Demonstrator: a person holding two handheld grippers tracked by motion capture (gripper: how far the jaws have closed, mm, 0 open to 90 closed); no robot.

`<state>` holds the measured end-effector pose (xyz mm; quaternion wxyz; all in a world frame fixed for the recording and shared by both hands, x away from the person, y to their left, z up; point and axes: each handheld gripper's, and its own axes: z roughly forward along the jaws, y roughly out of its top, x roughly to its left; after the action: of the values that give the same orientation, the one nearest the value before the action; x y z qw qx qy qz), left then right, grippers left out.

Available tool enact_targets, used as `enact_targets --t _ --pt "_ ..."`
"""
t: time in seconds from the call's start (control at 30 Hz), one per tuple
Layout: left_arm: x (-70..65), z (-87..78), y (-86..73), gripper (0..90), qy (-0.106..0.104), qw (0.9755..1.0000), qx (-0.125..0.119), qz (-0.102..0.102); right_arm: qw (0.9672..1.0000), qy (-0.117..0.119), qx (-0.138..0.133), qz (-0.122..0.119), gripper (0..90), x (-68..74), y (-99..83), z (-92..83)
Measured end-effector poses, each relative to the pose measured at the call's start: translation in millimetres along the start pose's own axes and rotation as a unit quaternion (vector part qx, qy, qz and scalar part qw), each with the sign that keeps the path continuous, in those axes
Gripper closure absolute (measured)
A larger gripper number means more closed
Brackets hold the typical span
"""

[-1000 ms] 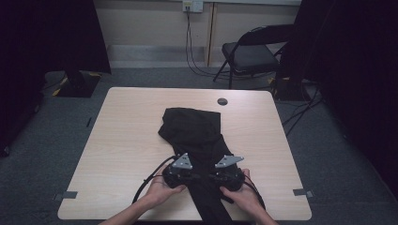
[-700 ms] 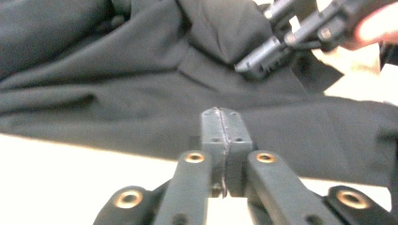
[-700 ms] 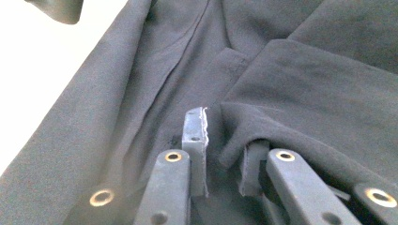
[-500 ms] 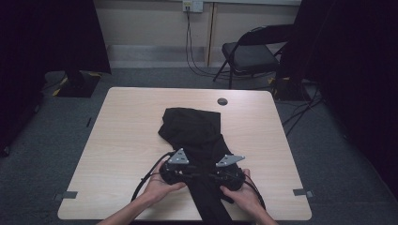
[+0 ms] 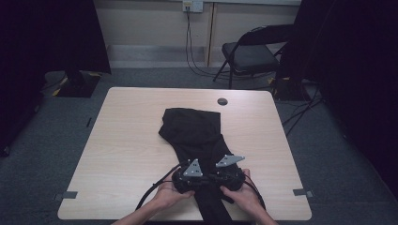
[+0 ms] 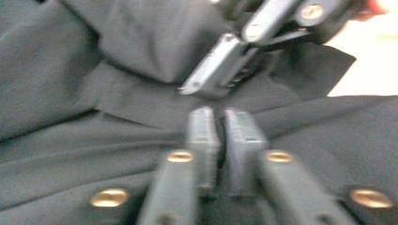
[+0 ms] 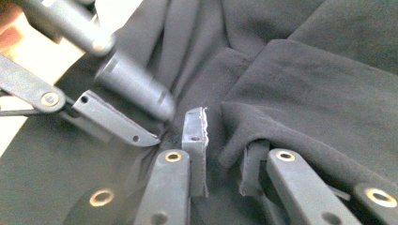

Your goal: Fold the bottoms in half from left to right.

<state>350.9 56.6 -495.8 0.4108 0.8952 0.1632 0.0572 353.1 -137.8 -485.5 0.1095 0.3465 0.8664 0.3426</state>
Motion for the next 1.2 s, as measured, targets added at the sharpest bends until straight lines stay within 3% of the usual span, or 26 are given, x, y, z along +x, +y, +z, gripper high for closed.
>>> enact_targets --t 0.17,0.33,0.4,0.5,0.63,0.73,0.8,0.87,0.97,1.1,1.2 --pt "5.6 -8.6 -5.7 89.1 -0.019 0.999 -0.005 -0.04 1.0 0.0 -0.001 -0.002 76.4 -0.1 -0.2 0.0" --pt "8.0 -33.2 -5.3 89.3 -0.028 0.9983 -0.022 -0.047 1.0 0.0 -0.001 -0.004 77.2 -0.8 -0.2 -0.1" --pt "6.0 -43.6 -7.2 89.4 -0.029 0.9985 -0.017 -0.044 1.0 0.001 -0.001 -0.004 77.3 -0.7 -0.2 0.0" --pt "1.6 -59.9 -18.5 89.4 -0.028 0.9987 -0.007 -0.042 1.0 -0.002 0.0 -0.004 77.5 -0.1 0.0 0.0" --pt "0.2 -85.2 -40.8 89.5 -0.031 0.9975 -0.003 -0.064 1.0 -0.002 0.001 -0.004 79.0 -0.9 0.3 0.0" --pt "2.4 -101.4 -56.1 89.4 -0.018 0.9966 0.013 -0.08 1.0 -0.002 0.001 -0.004 79.2 -0.9 0.4 0.2" --pt "5.7 -106.7 -59.5 89.3 -0.017 0.9956 0.007 -0.092 1.0 -0.004 0.002 0.0 80.8 -1.1 0.8 0.2" --pt "7.5 -111.4 -58.0 89.2 -0.016 0.9958 0.01 -0.089 1.0 -0.008 0.004 0.0 81.6 -0.4 1.3 0.2" --pt "10.8 -126.3 -62.0 89.2 -0.015 0.9944 -0.011 -0.104 0.9996 -0.024 0.009 -0.008 84.7 2.5 2.0 -0.3" --pt "12.5 -135.6 -75.8 88.2 -0.022 0.9918 -0.006 -0.126 0.9998 -0.016 0.01 0.001 86.7 -1.0 2.2 -0.4" --pt "13.2 -137.8 -71.0 84.9 -0.036 0.9916 -0.034 -0.119 0.9997 -0.019 0.015 0.0 86.9 0.0 3.4 -0.4"
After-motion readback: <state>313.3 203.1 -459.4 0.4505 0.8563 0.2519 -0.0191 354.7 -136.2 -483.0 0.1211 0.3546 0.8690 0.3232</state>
